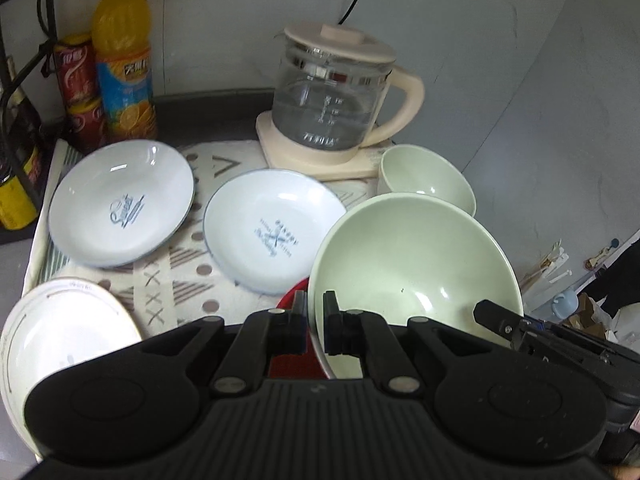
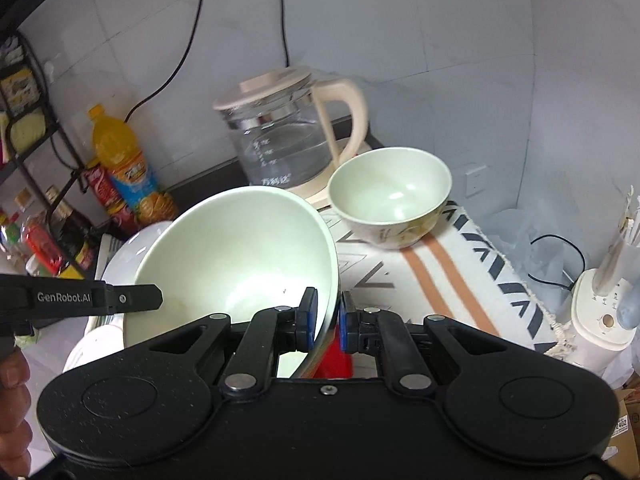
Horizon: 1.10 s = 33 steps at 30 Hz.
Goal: Organize plates and bowls
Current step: 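Lift the large pale green bowl and carry it over the red bowl, then lower the green bowl into the red bowl and open the right gripper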
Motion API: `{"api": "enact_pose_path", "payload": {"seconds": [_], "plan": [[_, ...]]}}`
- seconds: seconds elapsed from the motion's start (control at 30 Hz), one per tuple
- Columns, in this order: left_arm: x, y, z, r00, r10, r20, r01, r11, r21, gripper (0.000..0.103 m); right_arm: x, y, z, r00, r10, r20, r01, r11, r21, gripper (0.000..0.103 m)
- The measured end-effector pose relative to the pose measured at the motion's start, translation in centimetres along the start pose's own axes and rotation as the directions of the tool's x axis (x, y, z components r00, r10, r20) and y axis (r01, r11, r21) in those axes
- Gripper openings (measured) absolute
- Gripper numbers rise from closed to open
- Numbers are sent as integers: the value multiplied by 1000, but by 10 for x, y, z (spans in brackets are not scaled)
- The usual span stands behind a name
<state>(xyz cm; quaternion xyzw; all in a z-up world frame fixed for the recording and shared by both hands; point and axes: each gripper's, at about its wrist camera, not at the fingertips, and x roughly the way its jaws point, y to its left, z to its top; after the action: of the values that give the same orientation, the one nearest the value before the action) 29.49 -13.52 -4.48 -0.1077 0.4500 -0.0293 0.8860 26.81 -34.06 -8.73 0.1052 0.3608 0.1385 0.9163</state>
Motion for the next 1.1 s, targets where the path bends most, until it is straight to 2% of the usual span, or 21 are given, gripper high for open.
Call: {"api": "enact_pose_path", "payload": {"seconds": [0.4,0.67,0.87,1.0,1.1], "plan": [[13,17,-31,996,8,-91,-10,1000,-18,5,10,12,-28,998,-26,-65,23,999,-41,11],[25,22,-37,992,14,-126,-19,999,-41,5,21,13,-37,994,-44,-104,39,998,-52,11],[32,25,-37,992,8,-124,-16,998,-64,6,31,12,-38,990,-53,-129,45,997,-63,11],[32,26,-33,992,42,-117,-49,997,-60,8,37,13,-41,988,-52,-148,43,997,-60,11],[26,27,-31,994,31,-102,-39,996,-77,9,41,16,-44,986,-66,-153,56,996,-67,12]]}}
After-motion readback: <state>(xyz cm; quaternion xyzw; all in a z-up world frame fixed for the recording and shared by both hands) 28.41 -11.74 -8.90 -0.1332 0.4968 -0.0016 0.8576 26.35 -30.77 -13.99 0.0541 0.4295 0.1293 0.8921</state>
